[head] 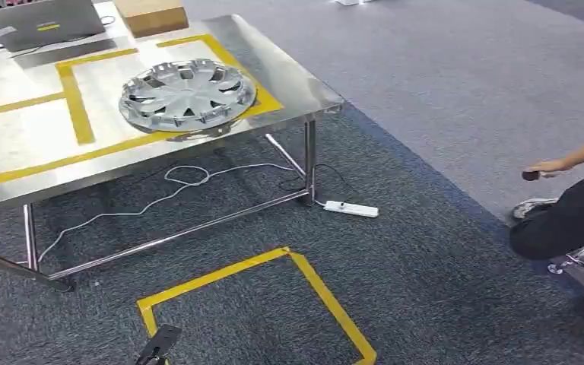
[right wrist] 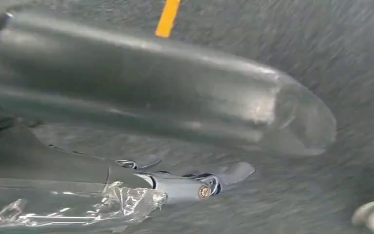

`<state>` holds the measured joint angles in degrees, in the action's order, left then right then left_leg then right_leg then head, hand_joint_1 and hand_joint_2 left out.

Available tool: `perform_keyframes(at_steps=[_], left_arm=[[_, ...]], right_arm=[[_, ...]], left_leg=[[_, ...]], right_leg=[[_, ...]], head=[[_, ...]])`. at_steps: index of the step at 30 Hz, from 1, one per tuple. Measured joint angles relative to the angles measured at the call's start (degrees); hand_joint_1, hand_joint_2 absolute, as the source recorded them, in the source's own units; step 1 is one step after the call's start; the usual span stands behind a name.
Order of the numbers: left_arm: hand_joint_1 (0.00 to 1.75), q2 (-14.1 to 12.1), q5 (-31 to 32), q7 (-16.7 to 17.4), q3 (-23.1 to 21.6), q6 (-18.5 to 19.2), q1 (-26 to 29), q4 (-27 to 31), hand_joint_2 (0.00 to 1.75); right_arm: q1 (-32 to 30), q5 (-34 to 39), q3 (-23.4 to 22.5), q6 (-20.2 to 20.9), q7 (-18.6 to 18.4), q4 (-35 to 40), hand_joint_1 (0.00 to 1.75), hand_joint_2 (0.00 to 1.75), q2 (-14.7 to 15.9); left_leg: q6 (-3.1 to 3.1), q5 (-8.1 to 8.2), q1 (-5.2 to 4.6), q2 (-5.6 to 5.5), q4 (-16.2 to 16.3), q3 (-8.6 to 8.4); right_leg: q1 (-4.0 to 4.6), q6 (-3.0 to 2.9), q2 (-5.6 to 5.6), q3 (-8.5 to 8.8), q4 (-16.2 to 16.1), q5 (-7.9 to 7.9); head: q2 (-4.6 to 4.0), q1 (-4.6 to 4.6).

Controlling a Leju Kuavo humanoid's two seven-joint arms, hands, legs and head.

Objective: Take the parts from the cabinet and place them on the table.

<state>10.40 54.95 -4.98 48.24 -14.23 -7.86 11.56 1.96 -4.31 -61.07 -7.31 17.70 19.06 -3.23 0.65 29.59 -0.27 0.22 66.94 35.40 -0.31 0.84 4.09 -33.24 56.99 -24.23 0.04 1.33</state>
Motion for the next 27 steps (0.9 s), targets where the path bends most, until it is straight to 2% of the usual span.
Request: perform_keyframes(at_steps=[1, 2, 3, 4, 6, 7, 8, 9, 10, 11, 12, 13, 14, 15, 16, 17, 18, 19, 21, 22, 23, 24, 25, 26, 27], left_arm=[[0.0, -0.02, 0.0, 0.17, 0.07, -0.15, -0.08, 0.0, 0.0], [0.0, -0.11, 0.09, 0.35, 0.17, -0.37, -0.08, 0.0, 0.0], [0.0, -0.11, 0.15, 0.37, 0.2, -0.85, -0.05, 0.0, 0.0], [0.0, -0.13, 0.22, 0.72, 0.22, -1.37, -0.02, 0.0, 0.0], [0.0, -0.2, 0.13, 1.55, 0.42, -3.11, 0.22, 0.0, 0.0], [0.0, -0.15, 0.0, 1.68, 0.72, -3.85, 0.27, 0.0, 0.0], [0.0, -0.31, -0.24, 1.73, 0.98, -4.02, 0.22, 0.0, 0.0], [0.0, -0.31, -0.35, 1.44, 1.14, -3.93, 0.31, 0.0, 0.0], [0.0, -0.33, -0.42, 1.07, 1.25, -3.65, 0.5, 0.0, 0.0], [0.0, -0.39, -0.8, 0.55, 1.35, -3.15, 0.56, 0.0, 0.0], [0.0, -0.37, -1.14, 0.19, 1.53, -2.75, 0.53, 0.0, 0.0], [0.0, -0.33, -1.57, -0.02, 1.77, -2.67, 0.46, 0.0, 0.0], [0.0, -0.15, -1.99, -0.02, 2.03, -2.86, 0.32, 0.0, 0.0], [0.0, 0.0, -2.38, 0.33, 2.47, -3.59, 0.22, 0.0, 0.0], [0.0, 0.13, -2.8, 0.87, 2.8, -4.39, 0.15, 0.0, 0.0], [0.0, 0.15, -2.95, 1.25, 3.08, -5.12, 0.16, 0.0, 0.0], [0.0, 0.02, -3.43, 1.53, 3.43, -5.6, 0.16, 0.0, 0.0], [0.0, 0.02, -3.95, 1.77, 4.02, -5.99, 0.16, 0.0, 0.0], [0.0, 0.11, -4.37, 2.05, 4.66, -6.27, 0.22, 0.0, 0.0], [0.0, 0.15, -4.57, 2.32, 5.03, -6.38, 0.26, 0.0, 0.0], [0.0, 0.17, -4.46, 2.69, 5.31, -6.58, 0.42, 0.0, 0.0], [0.0, 0.2, -3.53, 3.29, 5.38, -7.12, 0.84, 0.0, 0.0], [0.0, 0.2, -1.89, 4.45, 5.35, -8.1, 1.41, 0.0, 0.0], [0.0, 0.2, -0.61, 5.34, 5.33, -8.9, 2.08, 0.0, 0.0], [0.0, 0.2, -0.15, 5.71, 5.31, -9.33, 2.59, 0.0, 0.0]], right_arm=[[0.27, -0.35, -0.15, -1.44, -1.82, -0.68, 0.0, 0.0, 0.0], [0.45, -0.81, -0.26, -3.06, -3.39, -1.47, 0.0, 0.0, -0.38], [0.78, -1.7, -0.26, -4.62, -4.97, -2.25, 0.0, 0.0, -0.59], [0.81, -2.55, -0.26, -5.74, -6.08, -2.81, 0.0, 0.0, -1.0], [0.62, -3.54, -0.24, -7.19, -7.87, -3.91, 0.0, 0.0, -1.66], [0.64, -4.3, -0.22, -7.6, -8.51, -4.3, 0.0, 0.0, -1.75], [0.69, -5.07, -0.13, -7.78, -8.82, -4.72, 0.0, 0.0, -2.03], [1.04, -5.9, 0.07, -7.62, -8.93, -4.87, 0.0, 0.0, -2.03], [1.42, -6.52, 0.42, -7.16, -8.91, -4.98, 0.0, 0.0, -2.03], [1.63, -7.29, 0.87, -6.23, -8.69, -5.11, 0.0, 0.0, -2.03], [1.78, -7.96, 1.23, -5.39, -8.36, -5.26, 0.0, 0.0, -2.03], [1.81, -8.39, 1.57, -4.76, -8.02, -5.4, 0.0, 0.0, -2.01], [1.81, -9.07, 2.08, -4.21, -7.77, -5.44, 0.0, 0.0, -1.92], [1.95, -9.81, 2.65, -3.91, -7.73, -5.48, 0.0, 0.0, -1.7], [2.26, -10.27, 3.15, -3.67, -7.86, -5.53, 0.0, 0.0, -1.53], [2.74, -10.53, 3.61, -3.64, -8.15, -5.55, 0.0, 0.0, -1.44], [3.52, -10.86, 3.93, -3.66, -8.32, -5.66, 0.0, 0.0, -1.44], [4.16, -11.15, 4.31, -3.73, -8.78, -5.66, 0.0, 0.0, -1.42], [4.77, -11.47, 5.05, -3.86, -9.09, -5.7, 0.0, 0.0, -1.27], [5.06, -11.89, 5.29, -3.8, -8.98, -5.72, 0.0, 0.0, -1.14], [5.33, -12.2, 5.51, -3.64, -8.73, -5.72, 0.0, 0.0, -1.11], [5.82, -12.54, 5.92, -3.6, -8.52, -5.72, 0.0, 0.0, -0.96], [6.39, -12.91, 6.42, -3.49, -8.13, -5.72, 0.0, 0.0, -0.94], [6.79, -13.09, 6.76, -3.38, -7.93, -5.72, 0.0, 0.0, -0.94], [6.98, -13.13, 6.89, -3.34, -7.84, -5.72, 0.0, 0.0, -0.92]], left_leg=[[-0.32, -2.52, 0.0, -1.07, -5.0, -2.39], [-0.66, -3.88, 0.05, -4.07, -8.97, -4.19], [-0.81, -3.3, 0.43, -4.49, -11.23, -4.97], [-0.56, -3.24, 0.17, -4.16, -10.77, -4.63], [-1.14, -3.37, 0.0, -3.41, -10.83, -4.56], [-1.6, -3.82, 0.58, -2.64, -11.4, -4.71], [-1.8, -3.84, 0.46, -2.22, -11.42, -4.79], [-2.11, -3.77, 0.44, -1.64, -11.41, -4.8], [-2.13, -3.76, 0.41, -0.87, -11.41, -4.83], [-2.13, -3.75, 0.4, -0.2, -11.4, -4.78], [-2.11, -3.73, 0.4, 0.39, -11.38, -4.77], [-2.08, -3.7, 0.41, 0.92, -11.38, -4.84], [-1.91, -3.58, 0.44, 1.37, -11.38, -4.94], [-1.7, -3.45, 0.53, 1.85, -11.37, -5.15], [-1.38, -3.24, 0.68, 2.28, -11.34, -5.44], [-1.0, -3.0, 0.66, 2.77, -11.21, -5.7], [-0.5, -2.62, 0.1, 3.03, -10.87, -5.55], [-0.33, -2.69, 0.09, 3.24, -10.89, -5.59], [-0.06, -2.79, 0.18, 3.9, -11.02, -5.75], [0.3, -2.56, 0.33, 4.14, -10.95, -5.75], [0.66, -1.75, 0.49, 3.15, -10.3, -5.62], [0.74, 0.13, 0.48, 1.72, -7.87, -4.51], [0.76, 2.83, 0.49, 0.86, -2.98, -2.31], [0.71, 5.34, 0.48, 0.52, 2.83, 0.46], [0.62, 6.42, 0.46, 0.41, 6.33, 2.23]], right_leg=[[-0.01, 0.07, 0.54, 0.08, 0.0, 0.05], [-0.14, 0.24, 0.87, -0.09, 0.03, 0.11], [0.26, 0.41, 1.48, -0.57, 0.66, 0.04], [0.07, 0.73, 1.78, -0.94, 0.55, 0.25], [-0.23, 1.57, 2.82, -1.12, 0.12, 0.62], [-0.27, 1.72, 2.52, -1.78, 0.49, 0.41], [0.05, 2.06, -0.23, -2.39, 1.94, -0.66], [-0.04, 2.4, -2.19, -4.02, 5.49, -2.88], [-0.11, 2.74, -3.13, -6.35, 10.42, -5.27], [-0.2, 2.97, -3.53, -8.62, 15.13, -7.12], [-0.33, 3.19, -3.74, -10.15, 18.48, -8.05], [-0.47, 3.33, -3.83, -10.39, 19.03, -7.74], [-0.62, 3.46, -3.92, -9.07, 16.78, -6.05], [-0.73, 3.55, -4.2, -6.47, 12.1, -3.65], [-0.84, 3.75, -4.94, -3.12, 6.29, -1.26], [-0.95, 4.11, -6.67, -0.47, 1.73, -0.24], [-0.62, 3.64, -6.67, 0.46, 0.95, -0.81], [-0.68, 2.46, -5.7, 0.1, 1.0, -0.58], [-0.4, 1.75, -5.18, -0.42, 1.37, -0.77], [-0.45, 1.18, -4.8, -0.44, 1.32, -0.64], [-0.59, 0.74, -4.49, -0.41, 1.21, -0.5], [-0.59, 0.45, -4.19, -0.49, 1.21, -0.45], [-0.56, 0.13, -3.69, -0.62, 1.21, -0.39], [-0.46, 0.04, -3.01, -0.72, 1.21, -0.37], [-0.36, 0.02, -2.5, -0.74, 1.21, -0.36]], head=[[0.0, -0.02], [0.0, 0.02], [0.0, 0.04], [0.0, 0.09], [0.0, 0.09], [0.0, -0.04], [0.0, 0.31], [0.0, 0.83], [0.0, 0.76], [0.0, 0.77], [0.0, 0.79], [0.0, 0.74], [0.0, 0.77], [0.0, 0.74], [0.0, 0.76], [0.0, 0.81], [0.0, 0.96], [0.0, 0.55], [0.0, 0.44], [0.0, 0.37], [0.0, 0.39], [0.0, 0.28], [0.0, 0.22], [0.0, 0.2], [0.0, 0.2]])
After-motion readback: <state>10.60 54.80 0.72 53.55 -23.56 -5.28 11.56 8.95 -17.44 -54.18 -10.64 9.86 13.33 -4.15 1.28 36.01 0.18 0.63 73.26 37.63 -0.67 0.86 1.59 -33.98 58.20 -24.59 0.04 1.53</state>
